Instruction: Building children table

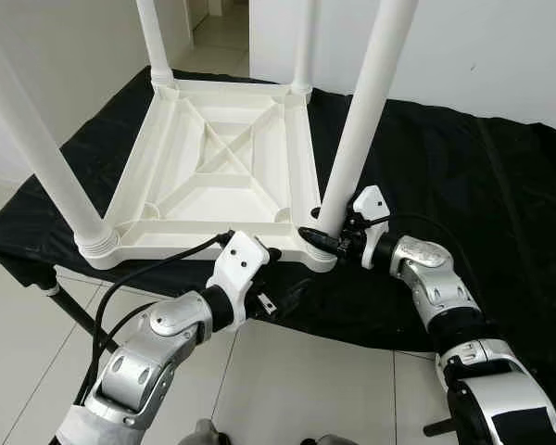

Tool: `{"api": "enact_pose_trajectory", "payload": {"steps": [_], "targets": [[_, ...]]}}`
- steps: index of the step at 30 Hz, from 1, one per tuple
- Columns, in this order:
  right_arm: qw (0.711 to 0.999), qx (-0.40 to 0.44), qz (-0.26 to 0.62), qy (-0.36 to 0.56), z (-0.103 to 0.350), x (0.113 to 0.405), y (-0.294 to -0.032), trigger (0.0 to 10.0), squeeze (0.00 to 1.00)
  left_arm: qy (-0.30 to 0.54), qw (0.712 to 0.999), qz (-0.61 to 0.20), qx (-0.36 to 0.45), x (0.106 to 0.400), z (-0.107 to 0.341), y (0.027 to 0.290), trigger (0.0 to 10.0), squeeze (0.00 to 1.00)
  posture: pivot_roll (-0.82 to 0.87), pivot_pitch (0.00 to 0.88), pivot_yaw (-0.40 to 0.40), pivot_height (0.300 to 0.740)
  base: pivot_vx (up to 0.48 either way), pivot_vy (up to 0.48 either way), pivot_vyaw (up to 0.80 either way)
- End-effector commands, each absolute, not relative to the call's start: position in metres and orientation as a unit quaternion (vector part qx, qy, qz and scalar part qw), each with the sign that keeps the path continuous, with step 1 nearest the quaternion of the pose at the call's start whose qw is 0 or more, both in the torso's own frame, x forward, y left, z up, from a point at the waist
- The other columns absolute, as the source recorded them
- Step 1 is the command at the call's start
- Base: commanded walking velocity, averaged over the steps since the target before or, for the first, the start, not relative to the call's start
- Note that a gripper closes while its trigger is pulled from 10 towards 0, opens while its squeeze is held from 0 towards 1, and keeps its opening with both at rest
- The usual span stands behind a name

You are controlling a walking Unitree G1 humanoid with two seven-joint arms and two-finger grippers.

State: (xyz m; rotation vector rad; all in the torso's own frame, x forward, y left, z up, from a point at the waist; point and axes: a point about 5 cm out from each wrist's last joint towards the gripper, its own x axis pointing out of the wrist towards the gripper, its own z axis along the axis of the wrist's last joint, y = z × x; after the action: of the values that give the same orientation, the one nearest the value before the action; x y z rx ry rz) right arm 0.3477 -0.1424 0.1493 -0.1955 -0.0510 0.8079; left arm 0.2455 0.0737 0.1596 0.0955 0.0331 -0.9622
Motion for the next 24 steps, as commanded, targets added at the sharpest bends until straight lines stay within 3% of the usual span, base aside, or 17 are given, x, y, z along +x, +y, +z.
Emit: {"api": "enact_pose_trajectory", "payload": {"steps": [1,11,13,17,24], "targets": [[0.936,-0.087,0.341,-0.014,0.146,0.349,-0.150,10.0,0.00,0.013,0.880,-0.472,0.045,0.246,0.160,0.071,10.0,0.00,-0.05,0.043,-0.003,0.740,0.000,0.000,0.00],[0.960,-0.007,0.275,-0.056,0.150,0.323,-0.116,10.0,0.00,0.003,0.883,-0.468,0.038,0.251,0.163,0.068,10.0,0.00,-0.07,0.050,0.002,0.740,0.000,0.000,0.00],[0.975,0.012,0.215,-0.060,0.153,0.316,-0.108,10.0,0.00,0.000,0.883,-0.469,0.040,0.253,0.165,0.068,10.0,0.00,-0.08,0.054,0.001,0.740,0.000,0.000,0.00],[0.988,-0.005,0.138,-0.072,0.156,0.306,-0.104,10.0,0.00,-0.003,0.882,-0.469,0.041,0.255,0.166,0.068,10.0,0.00,-0.08,0.056,-0.001,0.740,0.000,0.000,0.00],[0.991,-0.013,0.118,-0.066,0.156,0.298,-0.096,10.0,0.00,-0.003,0.882,-0.469,0.043,0.256,0.166,0.069,10.0,0.00,-0.08,0.060,0.003,0.740,0.000,0.000,0.00]]}}
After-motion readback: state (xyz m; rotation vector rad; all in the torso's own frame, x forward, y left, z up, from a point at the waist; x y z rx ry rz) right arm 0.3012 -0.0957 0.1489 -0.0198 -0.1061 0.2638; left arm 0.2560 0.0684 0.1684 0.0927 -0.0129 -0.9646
